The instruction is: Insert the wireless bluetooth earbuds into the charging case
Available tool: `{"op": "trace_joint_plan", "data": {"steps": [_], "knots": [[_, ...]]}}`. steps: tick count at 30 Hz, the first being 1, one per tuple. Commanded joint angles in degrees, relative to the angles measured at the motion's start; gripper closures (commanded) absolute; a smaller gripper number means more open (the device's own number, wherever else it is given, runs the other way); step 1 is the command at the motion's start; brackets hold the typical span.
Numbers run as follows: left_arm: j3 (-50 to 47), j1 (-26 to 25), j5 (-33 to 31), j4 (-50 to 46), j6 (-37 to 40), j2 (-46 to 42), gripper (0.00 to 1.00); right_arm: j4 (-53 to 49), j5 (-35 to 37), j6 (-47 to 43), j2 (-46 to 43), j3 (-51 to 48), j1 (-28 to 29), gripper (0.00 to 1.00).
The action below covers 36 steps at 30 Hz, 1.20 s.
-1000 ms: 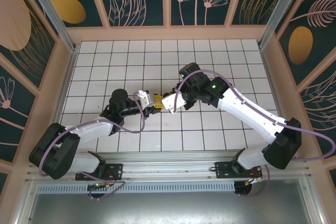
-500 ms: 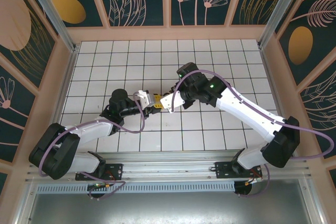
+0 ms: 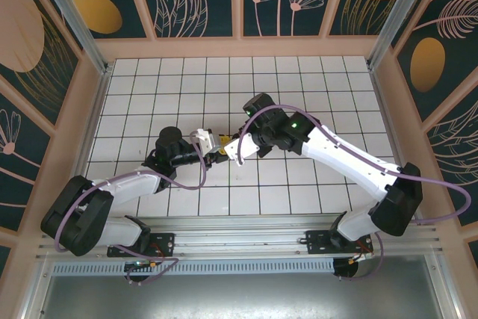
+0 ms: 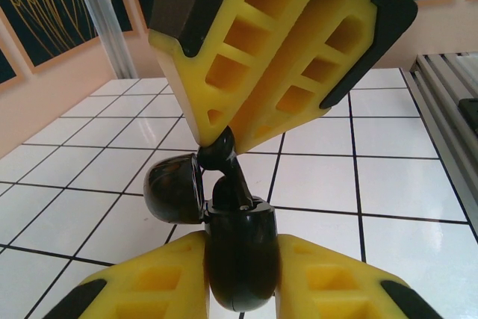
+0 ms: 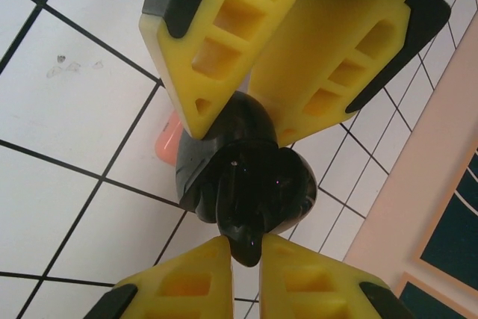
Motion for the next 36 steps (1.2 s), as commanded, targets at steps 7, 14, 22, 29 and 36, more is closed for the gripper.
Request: {"op": "trace_joint_plan", "data": {"steps": [7, 14, 22, 29, 36], "knots": [[2.27, -0.34, 0.91, 1.17, 0.74, -1.47, 0.77, -4.30, 4.19, -1.05, 2.33, 3.38, 3.32, 0.87], [2.79, -0.33, 0.47, -0.25, 0.75, -1.18, 0.77, -6.00, 10.24, -1.32, 3.81, 4.49, 5.72, 0.87], [3.11, -0.39, -0.54, -1.09, 0.55, -1.19, 0.77, -7.96, 15.79, -0.20, 5.33, 6.11, 7.06, 0.87], [3.27, -0.42, -1.05, -1.22, 0.31, -1.30, 0.77, -8.43, 16.90, 0.65, 6.40, 6.99, 8.60, 0.87], [3.26, -0.35, -1.21, -0.38, -0.73, -1.28, 0.77, -7.75, 10.65, 2.35, 6.23, 7.67, 9.58, 0.87]]}}
